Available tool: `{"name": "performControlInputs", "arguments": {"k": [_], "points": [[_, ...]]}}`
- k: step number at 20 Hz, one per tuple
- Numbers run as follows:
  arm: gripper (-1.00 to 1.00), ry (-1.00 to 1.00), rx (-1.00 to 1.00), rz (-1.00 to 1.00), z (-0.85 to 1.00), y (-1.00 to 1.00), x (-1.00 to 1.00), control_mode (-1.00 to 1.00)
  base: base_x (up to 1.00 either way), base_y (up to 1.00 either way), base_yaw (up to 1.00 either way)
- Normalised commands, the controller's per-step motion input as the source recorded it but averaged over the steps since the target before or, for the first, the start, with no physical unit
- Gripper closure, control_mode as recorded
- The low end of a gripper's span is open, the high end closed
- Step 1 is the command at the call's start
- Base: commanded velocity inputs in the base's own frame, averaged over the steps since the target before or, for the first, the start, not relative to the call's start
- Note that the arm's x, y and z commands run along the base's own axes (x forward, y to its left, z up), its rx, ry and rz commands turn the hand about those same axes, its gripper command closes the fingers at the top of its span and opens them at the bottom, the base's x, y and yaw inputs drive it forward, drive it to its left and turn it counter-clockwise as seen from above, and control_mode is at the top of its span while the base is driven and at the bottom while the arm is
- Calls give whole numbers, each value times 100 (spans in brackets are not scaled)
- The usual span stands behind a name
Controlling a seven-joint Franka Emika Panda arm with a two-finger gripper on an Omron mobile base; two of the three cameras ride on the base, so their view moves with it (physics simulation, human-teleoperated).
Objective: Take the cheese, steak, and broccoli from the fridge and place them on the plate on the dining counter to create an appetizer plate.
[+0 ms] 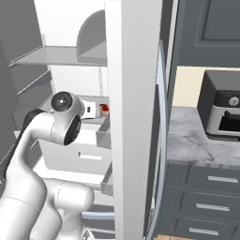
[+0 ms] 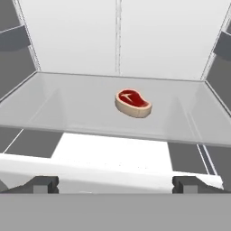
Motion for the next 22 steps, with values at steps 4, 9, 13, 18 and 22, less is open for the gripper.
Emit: {"name": "performControlInputs", "arguments": {"k": [4, 9, 13, 18, 22], "points": [[-100, 11, 0, 1, -1, 0, 34, -100, 0, 0, 0], [-100, 5, 0, 3, -19, 0, 32, -100, 0, 0, 0], [-100, -5, 0, 5, -44, 0, 32, -100, 0, 0, 0], [-100, -2, 0, 2, -21, 0, 43, -100, 0, 0, 0], [-100, 0, 0, 0, -7, -1, 42, -100, 0, 0, 0]]}}
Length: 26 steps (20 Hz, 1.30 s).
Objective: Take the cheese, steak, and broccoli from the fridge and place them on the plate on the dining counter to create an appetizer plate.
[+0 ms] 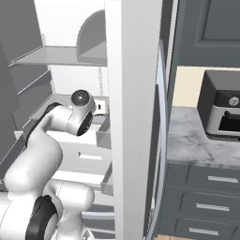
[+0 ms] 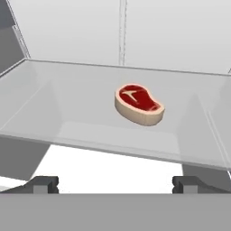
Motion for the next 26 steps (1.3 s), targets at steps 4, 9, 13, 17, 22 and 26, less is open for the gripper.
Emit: {"name": "performControlInputs", "arguments": {"k": [4, 9, 13, 17, 22, 26], "points": [[-100, 0, 0, 0, -10, -8, 34, -100, 0, 0, 0], [-100, 0, 0, 0, -10, -10, 38, -100, 0, 0, 0], [-100, 0, 0, 0, -10, -15, 28, -100, 0, 0, 0], [-100, 1, 0, 2, -7, -16, 10, -100, 0, 0, 0], [-100, 4, 0, 6, -1, -2, 19, -100, 0, 0, 0], [-100, 6, -1, 9, -7, 0, 10, -100, 0, 0, 0]]}}
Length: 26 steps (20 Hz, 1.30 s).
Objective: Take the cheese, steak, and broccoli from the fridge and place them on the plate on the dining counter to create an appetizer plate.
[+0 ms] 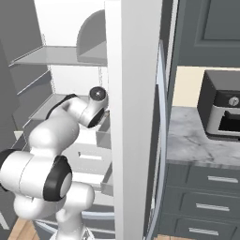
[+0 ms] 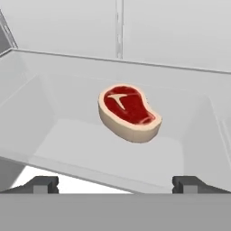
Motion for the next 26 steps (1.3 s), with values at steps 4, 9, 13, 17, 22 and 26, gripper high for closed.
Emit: {"name": "performControlInputs", "arguments": {"k": [4, 9, 13, 17, 22, 26], "points": [[-100, 2, -5, 11, -17, 0, 5, -100, 0, 0, 0], [-100, 0, -7, 9, -17, 0, 15, -100, 0, 0, 0], [-100, 0, -7, 5, -16, 0, 24, -100, 0, 0, 0], [-100, 0, -5, 2, -12, 0, 29, -100, 0, 0, 0], [-100, 0, -3, 2, -16, 0, 38, -100, 0, 0, 0], [-100, 0, -1, 3, -14, 0, 34, -100, 0, 0, 0]]}}
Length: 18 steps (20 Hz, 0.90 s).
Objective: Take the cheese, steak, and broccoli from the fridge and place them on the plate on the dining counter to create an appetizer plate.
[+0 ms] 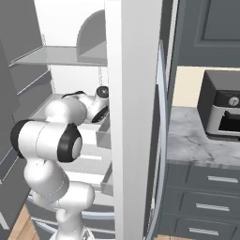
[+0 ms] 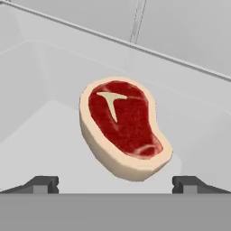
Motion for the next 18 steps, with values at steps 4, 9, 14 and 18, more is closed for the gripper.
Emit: {"name": "performControlInputs", "arguments": {"k": [4, 9, 14, 18], "points": [[-100, 0, 0, 4, -12, 0, 27, -100, 0, 0, 0], [-100, 0, 0, 5, -9, -3, 32, -100, 0, 0, 0], [-100, 0, 0, 6, -20, 0, 26, -100, 0, 0, 0], [-100, 0, -2, 7, -40, 0, 25, -100, 0, 0, 0]]}}
